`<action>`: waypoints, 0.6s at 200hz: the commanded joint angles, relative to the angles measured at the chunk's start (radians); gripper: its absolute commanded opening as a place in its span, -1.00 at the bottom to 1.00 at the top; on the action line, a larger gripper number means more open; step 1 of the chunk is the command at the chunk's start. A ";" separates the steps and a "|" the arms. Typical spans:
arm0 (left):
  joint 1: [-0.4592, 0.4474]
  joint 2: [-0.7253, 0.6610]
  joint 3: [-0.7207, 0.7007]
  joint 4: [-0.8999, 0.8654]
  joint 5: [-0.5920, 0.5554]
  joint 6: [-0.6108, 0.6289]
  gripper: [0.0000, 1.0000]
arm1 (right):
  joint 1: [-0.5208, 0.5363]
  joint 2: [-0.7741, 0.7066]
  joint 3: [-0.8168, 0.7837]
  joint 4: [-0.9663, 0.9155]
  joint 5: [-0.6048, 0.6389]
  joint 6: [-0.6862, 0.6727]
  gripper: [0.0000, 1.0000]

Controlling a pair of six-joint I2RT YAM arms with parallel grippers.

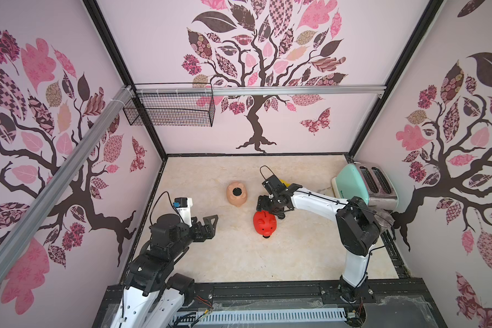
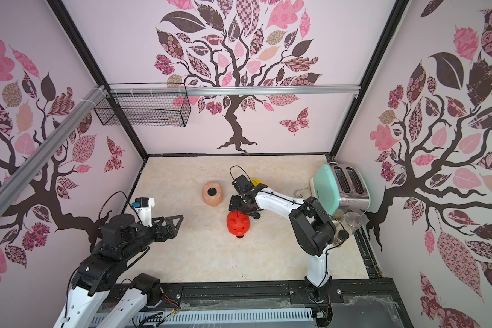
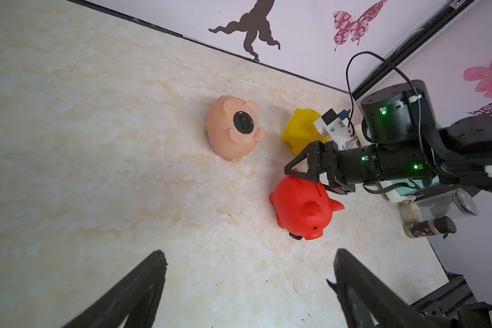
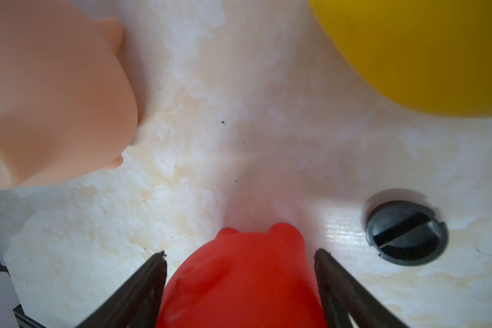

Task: Close piggy banks
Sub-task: Move the piggy bank to the center of the board.

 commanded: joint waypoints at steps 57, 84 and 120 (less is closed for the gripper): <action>-0.014 0.018 -0.004 0.008 -0.019 0.006 0.89 | 0.022 -0.050 -0.021 0.031 -0.040 0.037 0.71; -0.017 0.030 -0.003 0.006 -0.020 0.006 0.89 | 0.022 -0.061 0.002 0.014 -0.026 0.013 0.89; -0.029 0.045 -0.003 0.007 -0.016 0.008 0.89 | 0.022 -0.090 0.087 -0.035 0.042 -0.102 0.99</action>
